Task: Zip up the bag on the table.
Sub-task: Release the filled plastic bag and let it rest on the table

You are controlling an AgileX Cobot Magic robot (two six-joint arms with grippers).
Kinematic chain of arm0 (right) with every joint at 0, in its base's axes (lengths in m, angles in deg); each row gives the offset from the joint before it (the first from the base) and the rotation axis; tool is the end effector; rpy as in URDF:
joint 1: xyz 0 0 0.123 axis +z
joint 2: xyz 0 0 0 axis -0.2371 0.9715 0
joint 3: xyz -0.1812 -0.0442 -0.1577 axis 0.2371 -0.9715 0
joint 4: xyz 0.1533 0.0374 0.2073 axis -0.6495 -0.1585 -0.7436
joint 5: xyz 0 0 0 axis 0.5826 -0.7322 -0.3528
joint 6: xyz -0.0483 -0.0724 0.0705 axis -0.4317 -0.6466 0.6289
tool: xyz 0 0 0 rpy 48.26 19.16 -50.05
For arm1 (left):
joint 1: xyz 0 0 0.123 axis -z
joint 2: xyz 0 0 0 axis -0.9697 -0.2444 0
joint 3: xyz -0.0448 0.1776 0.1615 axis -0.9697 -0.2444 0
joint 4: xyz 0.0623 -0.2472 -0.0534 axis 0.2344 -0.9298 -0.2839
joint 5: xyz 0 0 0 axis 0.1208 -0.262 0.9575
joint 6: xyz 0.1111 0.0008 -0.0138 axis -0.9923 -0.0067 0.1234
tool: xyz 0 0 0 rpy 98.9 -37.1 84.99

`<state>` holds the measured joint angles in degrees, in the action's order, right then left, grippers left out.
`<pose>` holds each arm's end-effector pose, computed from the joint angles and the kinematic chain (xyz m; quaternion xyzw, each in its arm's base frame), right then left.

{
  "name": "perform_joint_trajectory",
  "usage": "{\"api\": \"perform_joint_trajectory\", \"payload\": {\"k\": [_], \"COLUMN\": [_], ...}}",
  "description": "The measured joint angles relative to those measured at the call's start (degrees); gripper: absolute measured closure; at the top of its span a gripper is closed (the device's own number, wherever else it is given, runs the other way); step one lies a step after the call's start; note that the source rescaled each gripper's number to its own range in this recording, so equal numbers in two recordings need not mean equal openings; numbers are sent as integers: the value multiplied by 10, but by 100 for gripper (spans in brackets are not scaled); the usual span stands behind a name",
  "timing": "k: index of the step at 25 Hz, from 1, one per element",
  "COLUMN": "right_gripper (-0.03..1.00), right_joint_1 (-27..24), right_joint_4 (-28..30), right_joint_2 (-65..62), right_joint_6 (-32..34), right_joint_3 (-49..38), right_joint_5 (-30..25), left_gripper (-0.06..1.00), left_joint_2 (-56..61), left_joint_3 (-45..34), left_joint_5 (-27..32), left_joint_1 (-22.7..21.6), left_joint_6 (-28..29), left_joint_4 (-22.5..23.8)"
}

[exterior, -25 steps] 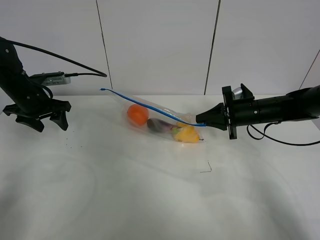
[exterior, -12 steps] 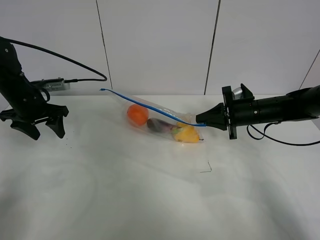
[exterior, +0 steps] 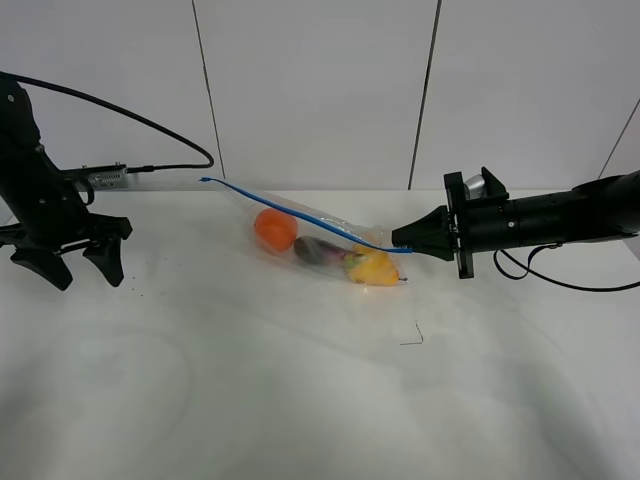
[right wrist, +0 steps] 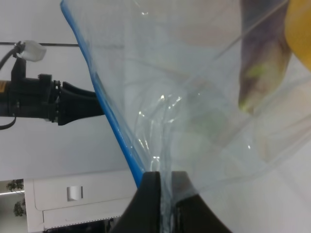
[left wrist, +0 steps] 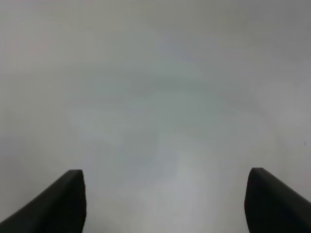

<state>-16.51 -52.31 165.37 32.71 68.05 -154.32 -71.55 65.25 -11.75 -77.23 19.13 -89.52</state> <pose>0.3487 0.0873 0.1027 0.0271 0.8155 0.5682 0.1067 0.3508 0.0039 0.1552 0.0054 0.9991 -0.0189 0.0366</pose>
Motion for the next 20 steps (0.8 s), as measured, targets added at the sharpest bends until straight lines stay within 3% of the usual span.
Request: {"api": "perform_joint_trajectory", "payload": {"k": [3,11,15,20], "right_gripper": [97,97,97,97], "right_joint_1": [0,0,0,0], "right_joint_4": [0,0,0,0], "right_joint_2": [0,0,0,0], "right_joint_6": [0,2,3,3], "right_joint_3": [0,0,0,0], "right_joint_5": [0,0,0,0], "left_gripper": [0,0,0,0], "left_joint_2": [0,50,136,289], "left_joint_3": [0,-14,-86,-231], "left_joint_5": [44,44,44,44], "left_joint_1": [1,0,0,0], "left_joint_6": [0,-1,-14,-17], "left_joint_4": [0,-1,-1,-1]}}
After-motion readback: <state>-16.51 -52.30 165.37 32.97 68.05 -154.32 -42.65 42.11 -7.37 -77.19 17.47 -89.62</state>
